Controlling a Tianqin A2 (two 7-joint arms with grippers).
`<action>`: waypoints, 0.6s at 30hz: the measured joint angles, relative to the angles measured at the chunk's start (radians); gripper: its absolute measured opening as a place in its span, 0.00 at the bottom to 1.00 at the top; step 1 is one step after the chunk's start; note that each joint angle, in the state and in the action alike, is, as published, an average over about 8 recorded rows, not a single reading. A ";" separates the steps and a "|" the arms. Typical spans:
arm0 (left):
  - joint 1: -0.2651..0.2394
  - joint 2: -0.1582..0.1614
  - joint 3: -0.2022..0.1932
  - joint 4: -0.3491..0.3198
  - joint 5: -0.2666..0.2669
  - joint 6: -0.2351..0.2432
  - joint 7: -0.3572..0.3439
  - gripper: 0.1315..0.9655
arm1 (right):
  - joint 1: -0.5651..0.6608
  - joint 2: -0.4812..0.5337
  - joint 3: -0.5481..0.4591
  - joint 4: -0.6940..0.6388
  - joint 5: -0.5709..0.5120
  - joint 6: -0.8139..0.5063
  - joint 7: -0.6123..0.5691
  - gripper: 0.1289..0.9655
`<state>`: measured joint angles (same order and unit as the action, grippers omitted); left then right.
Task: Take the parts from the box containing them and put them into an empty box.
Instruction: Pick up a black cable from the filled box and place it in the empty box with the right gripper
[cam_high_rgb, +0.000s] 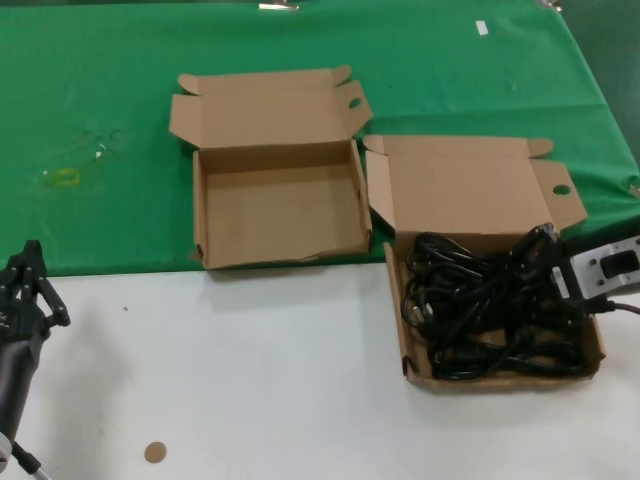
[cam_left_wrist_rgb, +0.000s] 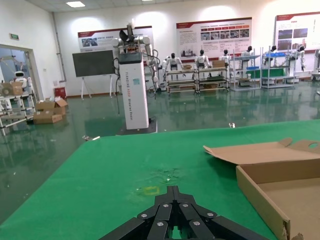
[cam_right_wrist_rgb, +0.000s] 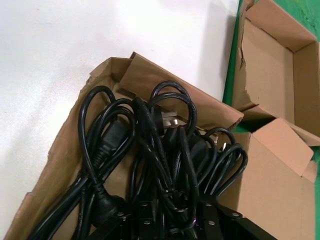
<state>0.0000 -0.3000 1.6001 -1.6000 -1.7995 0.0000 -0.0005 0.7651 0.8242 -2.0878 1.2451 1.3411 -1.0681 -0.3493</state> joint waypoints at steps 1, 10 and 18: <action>0.000 0.000 0.000 0.000 0.000 0.000 0.000 0.01 | -0.001 0.001 0.001 0.002 -0.001 -0.002 0.004 0.31; 0.000 0.000 0.000 0.000 0.000 0.000 0.000 0.01 | -0.013 0.024 0.014 0.039 -0.002 -0.032 0.058 0.16; 0.000 0.000 0.000 0.000 0.000 0.000 0.000 0.01 | 0.000 0.043 0.034 0.076 0.012 -0.070 0.118 0.14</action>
<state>0.0000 -0.3000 1.6001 -1.6000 -1.7996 0.0000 -0.0005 0.7646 0.8671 -2.0538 1.3214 1.3535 -1.1383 -0.2318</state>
